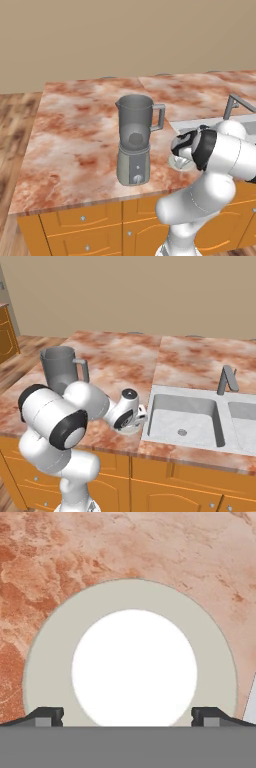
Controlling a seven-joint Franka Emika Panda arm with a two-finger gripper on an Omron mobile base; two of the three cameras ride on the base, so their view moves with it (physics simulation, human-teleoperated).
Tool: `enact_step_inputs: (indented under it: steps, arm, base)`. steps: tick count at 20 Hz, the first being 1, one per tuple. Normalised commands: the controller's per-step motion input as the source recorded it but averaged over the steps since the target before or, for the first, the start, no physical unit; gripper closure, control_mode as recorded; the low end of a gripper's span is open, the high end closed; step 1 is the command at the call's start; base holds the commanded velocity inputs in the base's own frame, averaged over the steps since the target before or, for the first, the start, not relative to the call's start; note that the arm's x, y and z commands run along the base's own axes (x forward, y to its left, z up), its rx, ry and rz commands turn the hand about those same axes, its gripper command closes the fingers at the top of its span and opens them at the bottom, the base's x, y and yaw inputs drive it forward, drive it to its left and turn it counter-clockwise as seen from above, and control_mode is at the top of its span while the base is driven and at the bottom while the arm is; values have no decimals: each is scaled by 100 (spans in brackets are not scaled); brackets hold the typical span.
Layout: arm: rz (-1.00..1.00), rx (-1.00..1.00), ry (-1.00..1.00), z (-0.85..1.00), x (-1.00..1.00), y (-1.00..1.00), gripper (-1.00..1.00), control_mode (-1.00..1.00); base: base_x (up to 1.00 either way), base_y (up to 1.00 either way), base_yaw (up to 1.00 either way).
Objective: Open the blender lid, put the tangerine in the blender, close the lid, and start the blender.
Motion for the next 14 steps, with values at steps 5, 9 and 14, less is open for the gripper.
enact_step_inputs:
  steps: [5,9,14]
  arm:
    - [1,0,-2,-2,16,17,-100,-100]
    - [1,0,-5,-4,1,23,-100,-100]
    - [0,0,-4,-22,0,23,-100,-100]
  base:
    - [0,0,0]
    - [0,0,0]
    - [0,0,0]
